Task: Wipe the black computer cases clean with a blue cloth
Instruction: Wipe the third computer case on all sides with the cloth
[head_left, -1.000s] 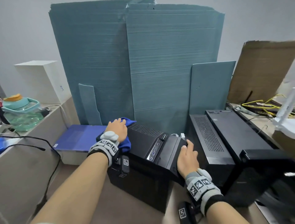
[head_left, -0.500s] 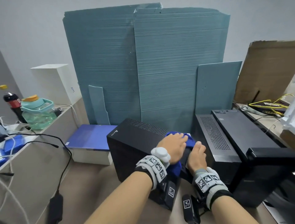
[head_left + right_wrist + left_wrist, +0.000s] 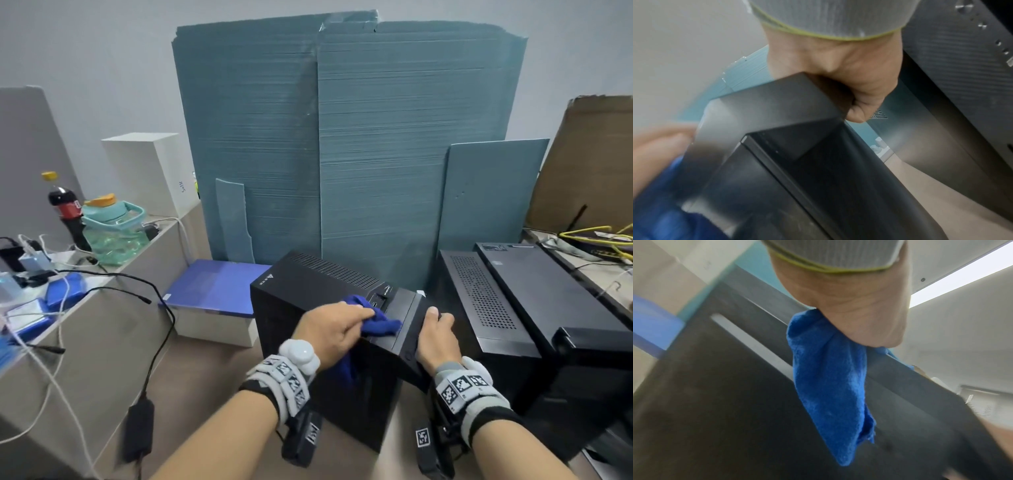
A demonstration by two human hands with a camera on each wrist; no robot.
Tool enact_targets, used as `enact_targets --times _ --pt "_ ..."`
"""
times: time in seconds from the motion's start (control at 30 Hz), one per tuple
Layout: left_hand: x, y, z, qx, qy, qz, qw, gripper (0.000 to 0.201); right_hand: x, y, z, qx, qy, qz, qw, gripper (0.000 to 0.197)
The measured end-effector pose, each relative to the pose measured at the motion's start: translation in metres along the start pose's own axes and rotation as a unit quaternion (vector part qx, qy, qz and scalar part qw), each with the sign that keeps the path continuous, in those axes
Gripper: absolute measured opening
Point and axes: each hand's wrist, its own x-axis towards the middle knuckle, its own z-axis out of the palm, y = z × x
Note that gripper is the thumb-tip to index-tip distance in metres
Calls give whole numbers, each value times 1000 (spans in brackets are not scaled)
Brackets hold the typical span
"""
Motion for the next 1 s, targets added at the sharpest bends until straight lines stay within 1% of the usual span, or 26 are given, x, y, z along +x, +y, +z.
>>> enact_targets --times 0.07,0.1,0.2,0.23,0.3,0.4,0.5,0.57,0.63,0.67,0.77,0.83,0.9,1.0 --pt "-5 -27 -23 33 5 -30 999 37 1 1 1 -9 -5 4 1000 48" --pt "-5 -37 -34 47 -7 -58 997 38 1 2 1 -15 -6 3 1000 48" --pt "6 -68 -53 85 -84 -166 979 42 1 3 0 -28 -8 -7 1000 49" --pt "13 -79 -55 91 -111 -186 972 44 0 3 0 -29 -8 -10 999 49" --pt "24 -99 -56 111 -149 -200 962 45 0 2 0 -34 -8 -12 999 48" --pt "38 -116 -60 156 -175 -227 945 43 -1 3 0 -36 -6 -10 999 46" --pt "51 -124 -57 164 -177 -254 937 39 -2 4 1 -38 -2 -12 999 45" --pt "59 -129 -53 162 -163 -274 934 39 -2 4 3 -43 0 -10 999 43" --pt "67 -125 -48 173 -172 -273 931 44 -2 3 5 -48 5 -7 999 42" --pt "70 -120 -42 167 -181 -262 933 46 -2 4 5 -50 9 -5 999 41" --pt "74 -91 -23 82 -179 -217 956 46 -2 4 5 -53 13 -6 998 40" --pt "74 -67 -13 39 -174 -163 970 42 -2 4 6 -55 15 -5 998 39" --pt "72 -47 -7 17 -144 -105 984 35 -2 4 6 -56 16 -4 998 39" --pt "66 -25 -6 -29 -114 -61 991 21 -2 3 6 -53 17 -1 998 38"
